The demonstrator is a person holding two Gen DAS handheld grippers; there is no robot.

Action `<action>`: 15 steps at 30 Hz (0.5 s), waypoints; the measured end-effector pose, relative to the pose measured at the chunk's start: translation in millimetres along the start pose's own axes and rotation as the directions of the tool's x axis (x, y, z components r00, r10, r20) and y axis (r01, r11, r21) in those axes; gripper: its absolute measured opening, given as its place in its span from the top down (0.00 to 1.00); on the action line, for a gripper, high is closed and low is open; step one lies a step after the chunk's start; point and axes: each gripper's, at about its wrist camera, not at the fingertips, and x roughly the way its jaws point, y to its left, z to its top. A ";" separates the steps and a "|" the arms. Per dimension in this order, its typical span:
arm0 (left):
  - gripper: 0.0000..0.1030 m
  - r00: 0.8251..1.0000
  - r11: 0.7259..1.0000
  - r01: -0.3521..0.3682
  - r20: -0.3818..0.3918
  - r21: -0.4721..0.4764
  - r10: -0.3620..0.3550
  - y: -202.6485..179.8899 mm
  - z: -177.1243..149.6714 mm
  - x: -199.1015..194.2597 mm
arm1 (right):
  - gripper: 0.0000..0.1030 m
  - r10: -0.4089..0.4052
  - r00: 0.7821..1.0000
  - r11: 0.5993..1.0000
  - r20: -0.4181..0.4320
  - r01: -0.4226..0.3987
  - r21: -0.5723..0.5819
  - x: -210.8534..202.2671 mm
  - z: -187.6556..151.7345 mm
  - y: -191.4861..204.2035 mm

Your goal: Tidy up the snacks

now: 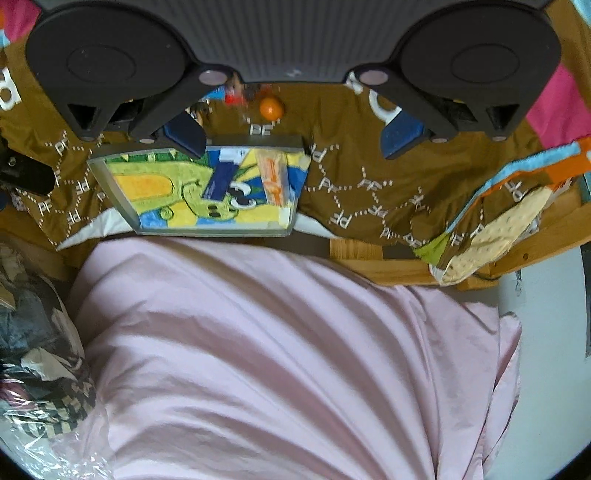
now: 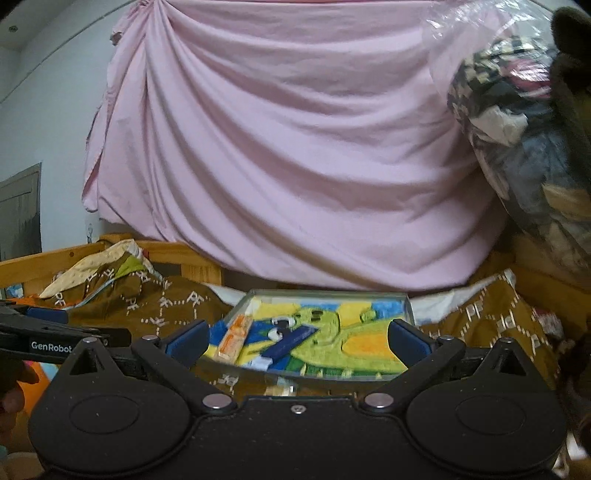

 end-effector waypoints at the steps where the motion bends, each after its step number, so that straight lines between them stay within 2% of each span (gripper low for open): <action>1: 0.00 1.000 1.000 -0.001 -0.008 -0.001 0.001 -0.3 -2.9 -2.6 | 0.01 0.007 1.000 1.000 -0.012 -0.007 0.017 -3.8 -1.8 -0.4; 5: 0.00 0.999 1.000 -0.005 -0.054 -0.010 0.005 -0.7 -14.7 -14.8 | 0.01 0.016 0.998 0.998 -0.055 -0.013 0.064 -18.2 -9.2 0.4; 9: 0.00 0.994 1.000 -0.012 -0.105 -0.012 0.011 -1.2 -26.6 -24.1 | 0.01 0.008 0.995 0.999 -0.100 -0.004 0.043 -27.9 -17.0 7.5; 15: 0.00 0.978 1.000 -0.021 -0.209 -0.010 0.018 -1.8 -43.7 -25.2 | 0.01 0.000 0.977 0.998 -0.214 0.015 0.069 -33.9 -31.2 8.3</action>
